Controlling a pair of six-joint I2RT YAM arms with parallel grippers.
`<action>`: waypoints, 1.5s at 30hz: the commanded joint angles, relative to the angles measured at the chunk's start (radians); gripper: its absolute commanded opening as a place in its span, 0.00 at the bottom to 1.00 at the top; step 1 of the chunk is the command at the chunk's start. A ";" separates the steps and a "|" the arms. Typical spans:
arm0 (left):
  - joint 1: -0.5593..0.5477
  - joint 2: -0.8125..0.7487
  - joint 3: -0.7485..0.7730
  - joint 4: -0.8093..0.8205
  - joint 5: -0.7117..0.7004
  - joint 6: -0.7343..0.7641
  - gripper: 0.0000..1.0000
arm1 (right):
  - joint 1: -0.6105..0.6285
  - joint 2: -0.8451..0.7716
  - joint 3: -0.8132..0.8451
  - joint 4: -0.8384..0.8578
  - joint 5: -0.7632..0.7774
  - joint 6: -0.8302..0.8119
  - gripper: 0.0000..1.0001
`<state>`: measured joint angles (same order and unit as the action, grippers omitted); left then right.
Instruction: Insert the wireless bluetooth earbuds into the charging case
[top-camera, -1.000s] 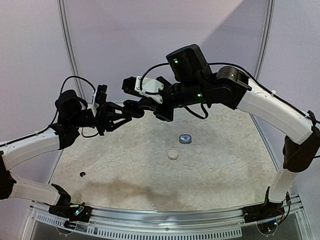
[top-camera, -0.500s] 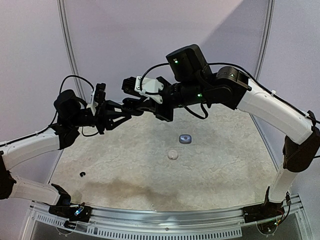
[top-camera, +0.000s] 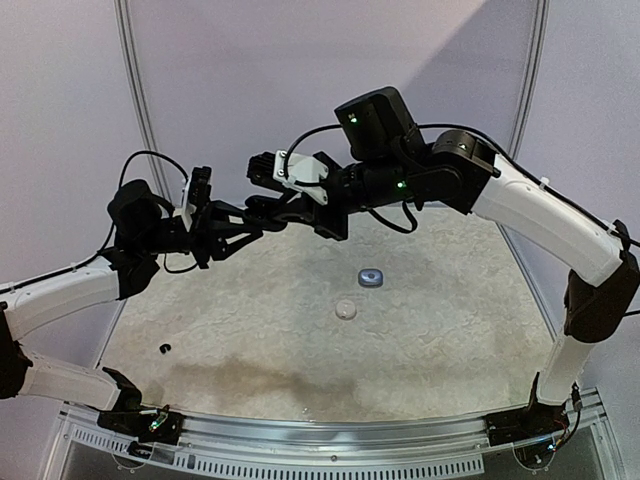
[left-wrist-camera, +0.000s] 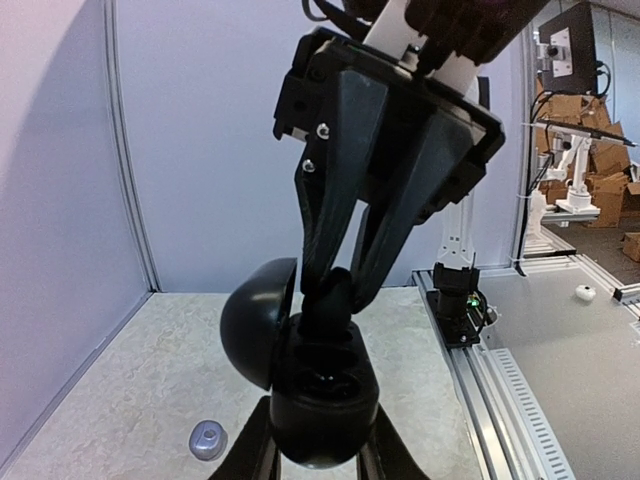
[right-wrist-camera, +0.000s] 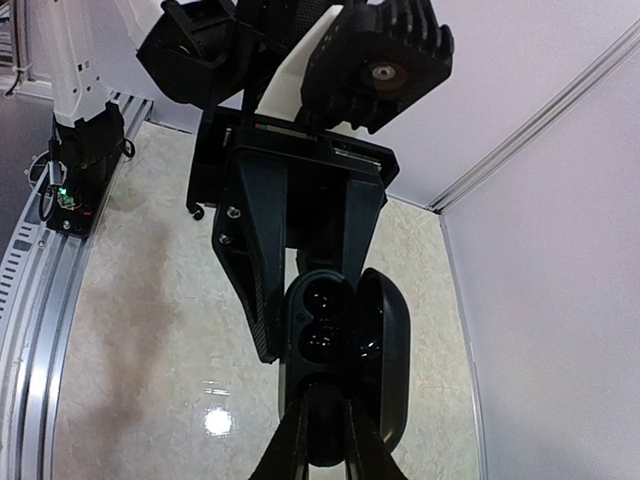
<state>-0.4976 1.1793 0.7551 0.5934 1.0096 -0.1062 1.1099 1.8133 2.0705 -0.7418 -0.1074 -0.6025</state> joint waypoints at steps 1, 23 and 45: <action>-0.015 -0.018 -0.001 0.077 0.032 0.001 0.00 | -0.021 0.064 0.040 -0.103 -0.030 -0.032 0.13; -0.016 -0.024 -0.008 0.053 0.008 -0.049 0.00 | -0.023 0.029 0.074 -0.085 -0.007 0.010 0.32; -0.015 -0.021 -0.008 0.045 -0.037 -0.108 0.00 | -0.024 -0.075 0.009 0.076 -0.043 0.109 0.28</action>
<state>-0.5022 1.1698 0.7528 0.6174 0.9859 -0.1802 1.0924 1.8000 2.1162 -0.7181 -0.1162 -0.5465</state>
